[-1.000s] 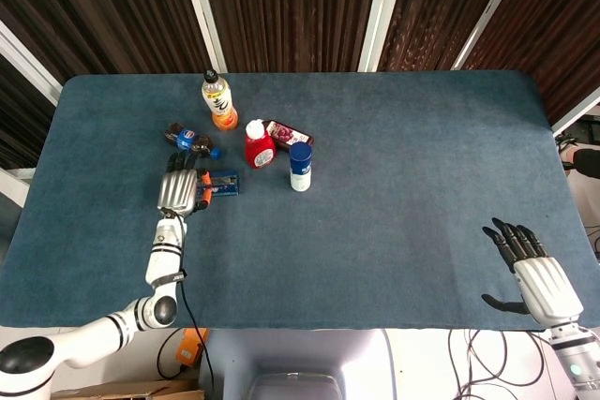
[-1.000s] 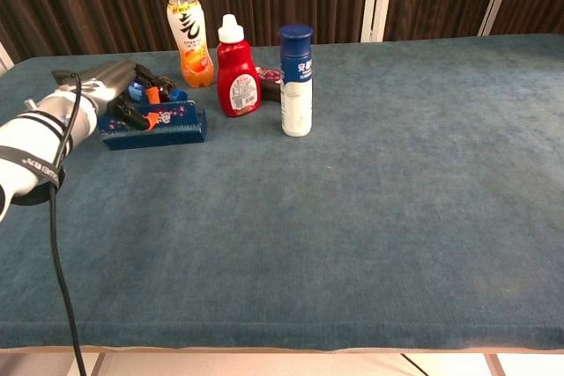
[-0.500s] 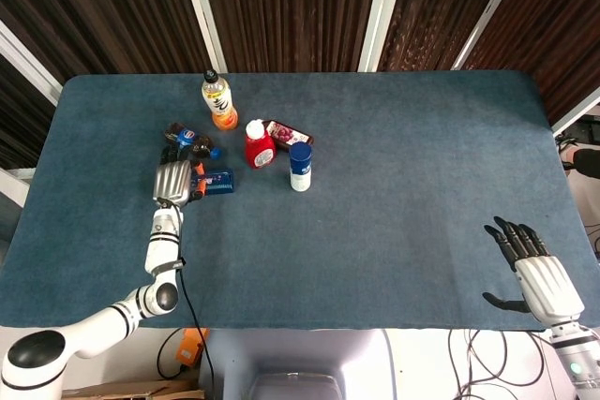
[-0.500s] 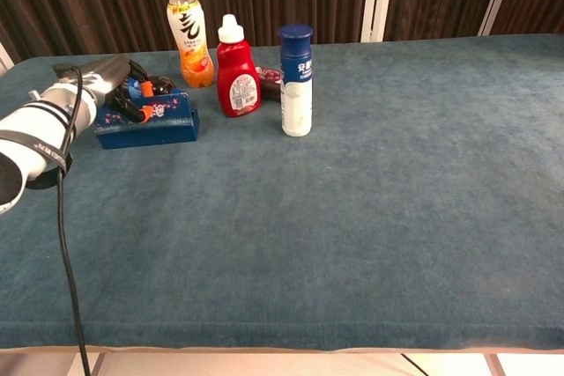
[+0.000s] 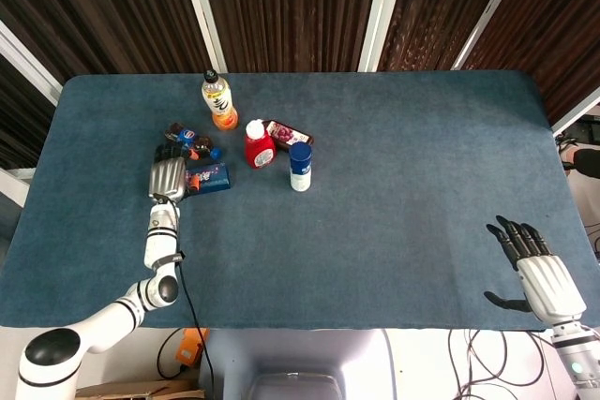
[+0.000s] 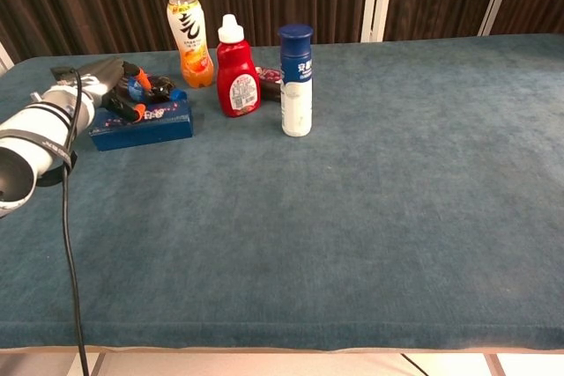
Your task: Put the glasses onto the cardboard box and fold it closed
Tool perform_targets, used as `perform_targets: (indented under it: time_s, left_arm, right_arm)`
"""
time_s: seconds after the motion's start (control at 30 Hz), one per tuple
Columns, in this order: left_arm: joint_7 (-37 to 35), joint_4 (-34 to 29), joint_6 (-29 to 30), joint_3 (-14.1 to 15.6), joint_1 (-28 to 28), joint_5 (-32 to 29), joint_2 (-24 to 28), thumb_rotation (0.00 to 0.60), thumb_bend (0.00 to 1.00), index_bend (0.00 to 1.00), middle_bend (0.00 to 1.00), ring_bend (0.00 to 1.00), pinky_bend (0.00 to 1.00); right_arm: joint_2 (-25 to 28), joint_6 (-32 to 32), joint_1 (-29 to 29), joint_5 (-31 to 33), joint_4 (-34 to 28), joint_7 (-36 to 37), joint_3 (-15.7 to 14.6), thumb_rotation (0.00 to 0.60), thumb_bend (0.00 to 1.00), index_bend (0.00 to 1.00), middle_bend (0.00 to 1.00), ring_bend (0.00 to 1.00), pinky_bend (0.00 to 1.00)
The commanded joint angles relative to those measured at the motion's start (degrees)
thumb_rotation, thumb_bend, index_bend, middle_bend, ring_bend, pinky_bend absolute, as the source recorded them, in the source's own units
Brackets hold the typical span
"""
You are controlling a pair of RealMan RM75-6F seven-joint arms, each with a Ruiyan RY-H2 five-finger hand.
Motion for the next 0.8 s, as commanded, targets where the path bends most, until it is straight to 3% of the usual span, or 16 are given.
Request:
perform_targets:
  time_s: [0.03,0.23,0.33,0.43,0.5,0.63,0.73,0.8]
  left_arm:
    - [-1.4,2.5,0.6,0.3,-0.5,1.5,-1.0,0.600,0.41,0.00,0.00,0.00,0.00]
    - [-1.8,4.0,1.4,0.5,-0.3,2.5,-1.4,0.600,0.41,0.00,0.00,0.00,0.00]
    - [-3.3,0.5,4.0,1.0,0.8,4.5,0.2,0.600,0.40,0.00,0.00,0.00,0.00]
    - [-4.8,-8.2,9.7,3.1,4.0,8.9,4.5,0.600,0.40,0.00,0.00,0.00,0.00]
    - [-5.6,-18.1,13.9,5.8,8.0,12.5,9.6,0.600,0.40,0.00,0.00,0.00,0.00]
    - [-4.1,-42.9,19.7,14.3,18.4,18.5,25.6,0.600,0.40,0.00,0.00,0.00,0.00]
    - [-5.0,-52.9,25.1,21.3,25.8,23.8,34.8,0.600,0.40,0.00,0.00,0.00,0.00]
    - [-6.1,-55.8,28.6,25.0,30.0,26.4,38.5,0.600,0.40,0.00,0.00,0.00,0.00]
  right_arm:
    - [0.0,0.1,0.0,0.0,0.0,0.0,0.0,0.600,0.25,0.00,0.00,0.00,0.00]
    - [0.1,0.3,-0.1,-0.4,0.0,0.2,-0.1,0.600,0.25,0.00,0.00,0.00,0.00]
    - [0.0,0.4,-0.1,-0.6,0.1,0.2,-0.1,0.600,0.25,0.00,0.00,0.00,0.00]
    - [0.0,0.3,-0.1,-0.9,0.0,0.3,-0.3,0.600,0.25,0.00,0.00,0.00,0.00]
    - [0.0,0.4,-0.1,-1.2,0.0,0.2,-0.4,0.600,0.25,0.00,0.00,0.00,0.00]
    - [-0.3,0.2,-0.1,-1.6,-0.1,-0.6,-0.7,0.600,0.25,0.00,0.00,0.00,0.00]
    - [-0.7,0.0,-0.1,-2.1,-0.3,-1.8,-1.1,0.600,0.25,0.00,0.00,0.00,0.00]
    - [-1.1,-0.1,-0.1,-2.4,-0.4,-2.9,-1.2,0.600,0.25,0.00,0.00,0.00,0.00]
